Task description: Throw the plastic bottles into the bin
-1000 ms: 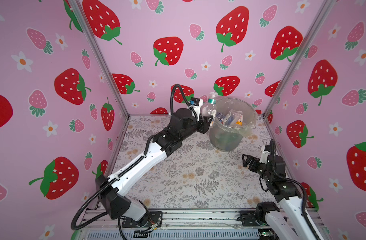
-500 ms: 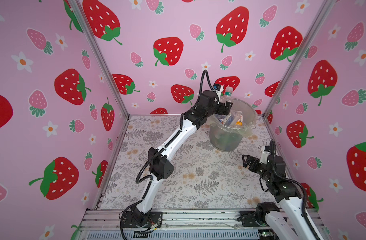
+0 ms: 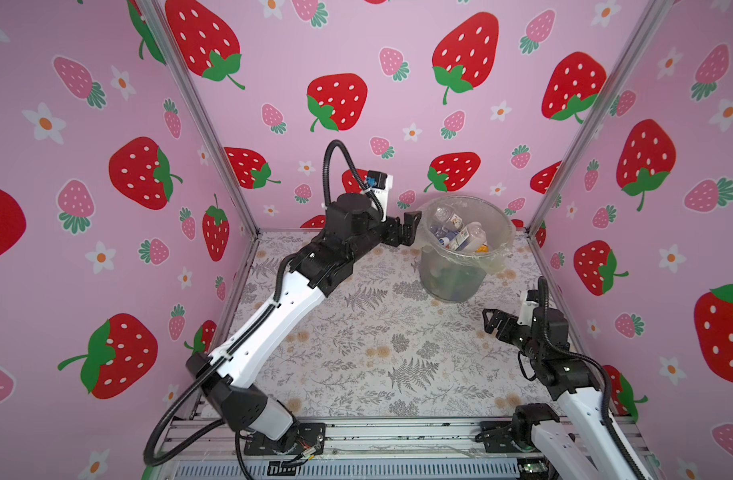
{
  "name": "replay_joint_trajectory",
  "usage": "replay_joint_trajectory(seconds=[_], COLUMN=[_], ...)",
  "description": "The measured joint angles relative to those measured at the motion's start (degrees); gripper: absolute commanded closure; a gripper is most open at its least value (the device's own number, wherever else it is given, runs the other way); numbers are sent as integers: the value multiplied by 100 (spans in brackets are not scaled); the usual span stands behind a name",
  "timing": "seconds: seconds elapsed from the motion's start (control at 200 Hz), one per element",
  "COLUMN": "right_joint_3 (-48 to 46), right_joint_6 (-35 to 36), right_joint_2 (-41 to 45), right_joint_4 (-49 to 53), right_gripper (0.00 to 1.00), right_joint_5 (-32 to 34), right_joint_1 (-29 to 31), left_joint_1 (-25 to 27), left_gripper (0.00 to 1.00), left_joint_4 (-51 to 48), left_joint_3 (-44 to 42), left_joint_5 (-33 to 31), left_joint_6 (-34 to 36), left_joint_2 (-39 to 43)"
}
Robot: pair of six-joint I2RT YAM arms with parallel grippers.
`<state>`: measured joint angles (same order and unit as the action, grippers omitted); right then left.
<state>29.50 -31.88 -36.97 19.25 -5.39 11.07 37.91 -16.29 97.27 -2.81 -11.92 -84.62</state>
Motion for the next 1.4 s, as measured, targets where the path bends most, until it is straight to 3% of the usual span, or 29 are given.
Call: replay_joint_trajectory(seconds=[0.395, 0.895, 1.226, 1.401], right_joint_3=[0, 0, -236, -437], right_joint_6=[0, -9, -52, -28], right_joint_2=[-109, -197, -289, -350], right_joint_4=[-216, -348, -813, -1172], right_gripper=[1, 1, 1, 0], right_joint_5=[0, 275, 927, 1443], right_joint_1=[0, 0, 0, 0], left_joint_1=[-702, -1375, -1698, -2164], left_gripper=[1, 1, 1, 1], left_joint_4=[-197, -92, 595, 1309], left_joint_3=[-2986, -4706, -5593, -6100], left_joint_5=[-857, -2059, -2743, -2798], left_joint_6=[-378, -935, -896, -656], left_joint_2=[1311, 2315, 2114, 1886])
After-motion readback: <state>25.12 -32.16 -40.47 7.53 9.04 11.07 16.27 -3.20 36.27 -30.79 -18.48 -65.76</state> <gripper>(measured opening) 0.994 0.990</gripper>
